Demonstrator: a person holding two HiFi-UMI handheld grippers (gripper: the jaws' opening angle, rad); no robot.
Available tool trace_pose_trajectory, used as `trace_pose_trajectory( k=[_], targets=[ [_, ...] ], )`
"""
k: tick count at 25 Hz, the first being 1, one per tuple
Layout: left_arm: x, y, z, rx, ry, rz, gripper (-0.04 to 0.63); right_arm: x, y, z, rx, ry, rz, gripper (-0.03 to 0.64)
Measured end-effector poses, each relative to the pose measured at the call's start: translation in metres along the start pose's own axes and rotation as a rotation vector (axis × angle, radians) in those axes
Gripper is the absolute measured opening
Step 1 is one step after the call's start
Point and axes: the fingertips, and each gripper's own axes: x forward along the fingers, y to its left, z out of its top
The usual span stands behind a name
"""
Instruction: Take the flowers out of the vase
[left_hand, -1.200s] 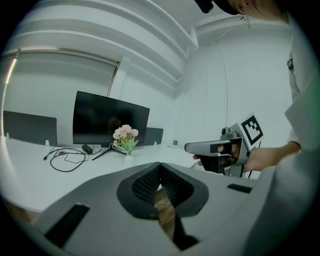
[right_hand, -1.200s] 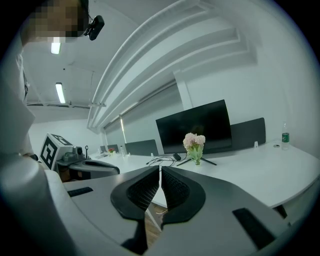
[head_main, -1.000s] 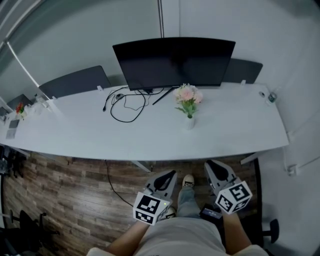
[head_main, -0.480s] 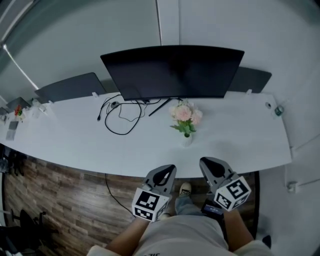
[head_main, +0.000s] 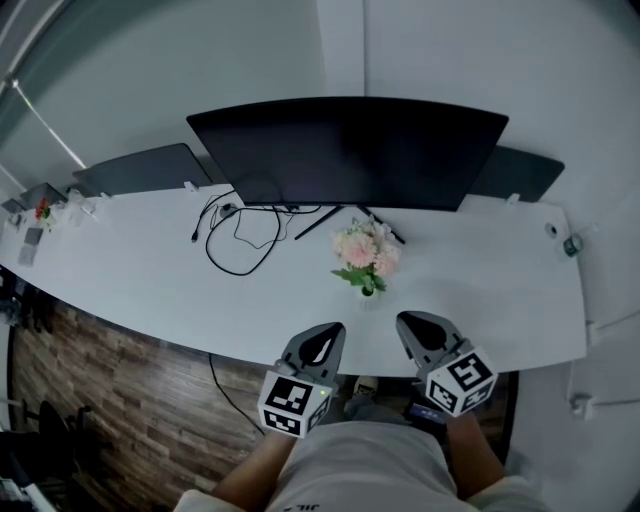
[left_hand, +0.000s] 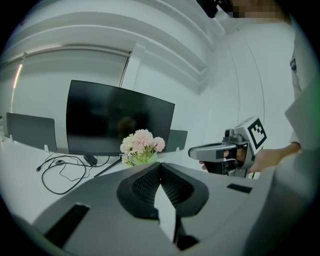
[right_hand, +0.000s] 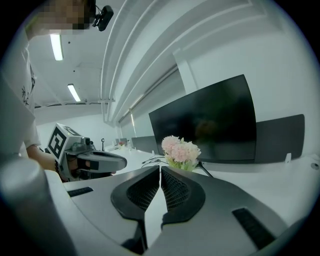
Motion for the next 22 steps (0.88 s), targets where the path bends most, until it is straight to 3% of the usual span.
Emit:
trace_pose_trajectory(
  k=[8,22],
  targets=[
    [0.020,0.006,-0.006,0.013,0.040,-0.002,0.003,0.006,-0.018,-0.007,0.035,0.023,-0.015,0.034],
    [0.049,0.018,-0.019,0.021,0.103,-0.093,0.005,0.026,-0.028,-0.015,0.053,0.067,-0.084,0.034]
  ],
)
